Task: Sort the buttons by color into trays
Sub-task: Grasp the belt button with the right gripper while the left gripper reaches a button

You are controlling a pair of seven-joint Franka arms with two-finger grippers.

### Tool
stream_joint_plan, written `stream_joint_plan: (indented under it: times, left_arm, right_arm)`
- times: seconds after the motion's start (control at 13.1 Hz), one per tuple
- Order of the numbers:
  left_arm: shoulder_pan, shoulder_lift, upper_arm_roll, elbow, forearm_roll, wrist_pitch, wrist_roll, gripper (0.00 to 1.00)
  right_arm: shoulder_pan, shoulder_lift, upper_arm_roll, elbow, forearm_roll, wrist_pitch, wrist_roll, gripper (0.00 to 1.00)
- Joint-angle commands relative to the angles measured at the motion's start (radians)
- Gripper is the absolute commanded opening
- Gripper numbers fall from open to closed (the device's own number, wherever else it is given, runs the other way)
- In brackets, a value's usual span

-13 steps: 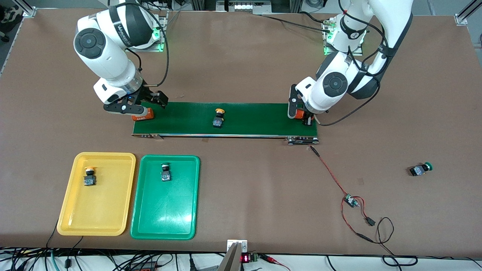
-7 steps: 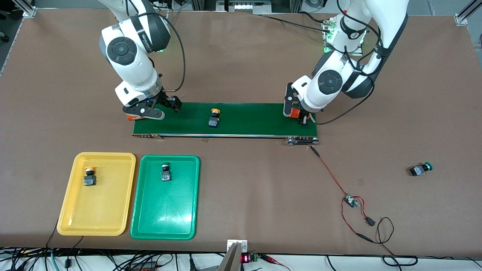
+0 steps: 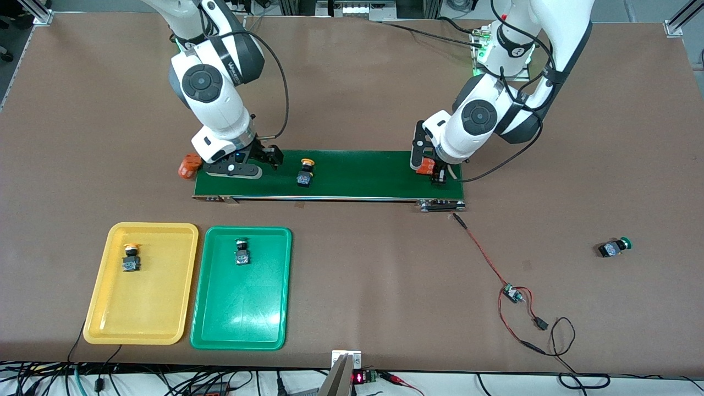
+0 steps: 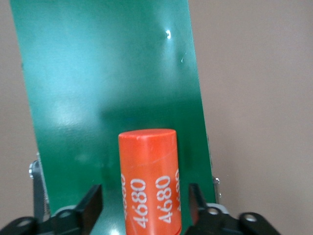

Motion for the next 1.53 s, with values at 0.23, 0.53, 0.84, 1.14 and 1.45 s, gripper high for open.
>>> stream_joint_plan:
  times: [0.23, 0.53, 0.84, 1.14, 1.45]
  left_arm:
    - [0.096, -0.140, 0.038, 0.028, 0.008, -0.022, 0.020, 1.00]
    - [0.224, -0.124, 0.118, 0.045, 0.008, -0.036, 0.028, 1.00]
    - [0.384, -0.035, 0.222, 0.074, -0.009, -0.032, 0.033, 1.00]
    - [0.489, 0.125, 0.227, 0.218, -0.004, -0.035, 0.036, 1.00]
    - [0.530, 0.232, 0.264, 0.395, 0.006, -0.045, 0.045, 1.00]
  right_arm:
    - [0.031, 0.072, 0.001, 0.036, -0.015, 0.045, 0.058, 1.00]
    - [0.034, 0.094, 0.001, 0.036, -0.017, 0.074, 0.060, 1.00]
    - [0.034, 0.135, 0.001, 0.036, -0.018, 0.117, 0.058, 1.00]
    - [0.034, 0.163, -0.001, 0.034, -0.050, 0.126, 0.052, 1.00]
    - [0.033, 0.163, -0.001, 0.034, -0.052, 0.100, 0.058, 1.00]
